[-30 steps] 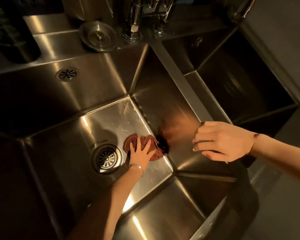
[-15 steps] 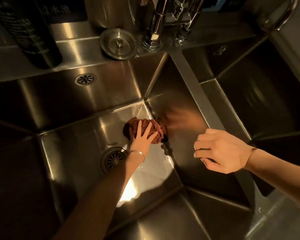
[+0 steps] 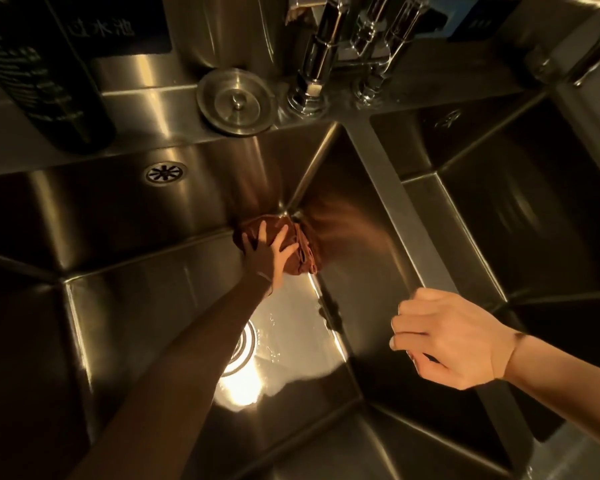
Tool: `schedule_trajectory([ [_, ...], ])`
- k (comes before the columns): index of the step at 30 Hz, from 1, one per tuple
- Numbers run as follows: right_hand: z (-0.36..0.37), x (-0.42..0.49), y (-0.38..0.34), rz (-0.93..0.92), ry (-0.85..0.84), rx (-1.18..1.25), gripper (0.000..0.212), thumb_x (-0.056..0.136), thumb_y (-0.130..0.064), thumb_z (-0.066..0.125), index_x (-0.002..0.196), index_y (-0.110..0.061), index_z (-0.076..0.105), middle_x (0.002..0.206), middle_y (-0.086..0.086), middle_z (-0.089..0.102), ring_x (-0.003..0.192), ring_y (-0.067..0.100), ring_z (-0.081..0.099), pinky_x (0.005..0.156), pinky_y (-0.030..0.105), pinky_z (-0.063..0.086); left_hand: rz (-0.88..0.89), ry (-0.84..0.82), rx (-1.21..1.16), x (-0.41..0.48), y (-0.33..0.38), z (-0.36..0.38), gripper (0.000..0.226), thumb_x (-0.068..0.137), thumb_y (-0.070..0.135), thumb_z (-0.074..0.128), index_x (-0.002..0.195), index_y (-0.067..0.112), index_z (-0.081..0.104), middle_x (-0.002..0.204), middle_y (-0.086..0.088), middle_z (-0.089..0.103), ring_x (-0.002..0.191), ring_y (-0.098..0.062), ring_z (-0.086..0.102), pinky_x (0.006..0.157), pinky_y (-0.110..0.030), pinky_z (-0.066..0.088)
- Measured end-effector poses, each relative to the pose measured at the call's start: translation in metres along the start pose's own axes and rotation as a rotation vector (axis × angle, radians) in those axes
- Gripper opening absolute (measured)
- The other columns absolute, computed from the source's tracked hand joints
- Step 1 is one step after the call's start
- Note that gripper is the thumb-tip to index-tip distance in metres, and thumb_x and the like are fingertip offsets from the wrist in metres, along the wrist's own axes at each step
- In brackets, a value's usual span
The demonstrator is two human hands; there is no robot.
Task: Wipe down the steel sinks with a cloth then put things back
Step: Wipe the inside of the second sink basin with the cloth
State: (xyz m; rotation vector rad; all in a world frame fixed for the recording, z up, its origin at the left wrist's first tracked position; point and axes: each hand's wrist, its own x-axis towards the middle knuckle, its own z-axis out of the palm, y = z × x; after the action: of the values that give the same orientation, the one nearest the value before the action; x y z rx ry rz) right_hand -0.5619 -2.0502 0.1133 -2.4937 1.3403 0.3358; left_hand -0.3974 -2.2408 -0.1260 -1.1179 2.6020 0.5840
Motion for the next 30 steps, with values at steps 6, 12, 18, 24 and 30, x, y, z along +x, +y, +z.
schedule_trajectory([
  [6, -0.002, 0.0, 0.0, -0.01, -0.02, 0.005, 0.023, 0.08, -0.027, 0.046, 0.074, -0.023, 0.067, 0.073, -0.008, 0.06, 0.066, 0.013, 0.05, 0.063, 0.029, 0.045, -0.043, 0.134, -0.083, 0.01, 0.001, 0.015, 0.055, 0.092, 0.036, 0.052, 0.143, 0.032, 0.031, 0.155, -0.006, 0.014, 0.142, -0.037, 0.009, 0.111, -0.052, 0.025],
  [12, -0.004, 0.001, -0.002, -0.001, -0.037, -0.001, 0.023, 0.08, -0.027, 0.046, 0.07, -0.023, 0.066, 0.07, -0.008, 0.058, 0.065, 0.013, 0.048, 0.064, 0.029, 0.045, -0.1, -0.107, -0.111, 0.012, 0.016, -0.02, 0.041, 0.098, 0.03, 0.039, 0.138, 0.024, 0.039, 0.142, -0.013, 0.032, 0.129, -0.04, 0.03, 0.104, -0.048, 0.037],
  [18, -0.01, 0.003, -0.005, 0.03, -0.046, -0.031, 0.023, 0.079, -0.028, 0.046, 0.068, -0.025, 0.066, 0.069, -0.009, 0.057, 0.064, 0.012, 0.047, 0.065, 0.026, 0.041, -0.124, -0.657, -0.714, -0.004, 0.02, -0.041, 0.044, 0.102, 0.021, 0.036, 0.114, -0.019, 0.05, 0.117, -0.041, 0.05, 0.108, -0.051, 0.05, 0.087, -0.037, 0.038],
  [24, -0.008, 0.003, -0.004, 0.035, -0.038, -0.027, 0.026, 0.08, -0.03, 0.046, 0.067, -0.026, 0.068, 0.067, -0.011, 0.058, 0.061, 0.008, 0.047, 0.063, 0.024, 0.043, -0.198, -0.22, -0.509, -0.005, -0.001, -0.063, 0.045, 0.091, 0.034, 0.053, 0.132, 0.016, 0.048, 0.136, -0.017, 0.047, 0.129, -0.034, 0.04, 0.105, -0.04, 0.032],
  [30, -0.005, 0.002, -0.002, 0.018, 0.006, -0.007, 0.025, 0.08, -0.026, 0.046, 0.066, -0.023, 0.067, 0.067, -0.008, 0.058, 0.062, 0.012, 0.049, 0.062, 0.028, 0.045, 0.121, 0.083, 0.076, -0.052, 0.015, 0.002, 0.067, 0.092, 0.042, 0.046, 0.148, 0.033, 0.011, 0.159, -0.004, -0.001, 0.143, -0.04, -0.005, 0.113, -0.061, 0.005],
])
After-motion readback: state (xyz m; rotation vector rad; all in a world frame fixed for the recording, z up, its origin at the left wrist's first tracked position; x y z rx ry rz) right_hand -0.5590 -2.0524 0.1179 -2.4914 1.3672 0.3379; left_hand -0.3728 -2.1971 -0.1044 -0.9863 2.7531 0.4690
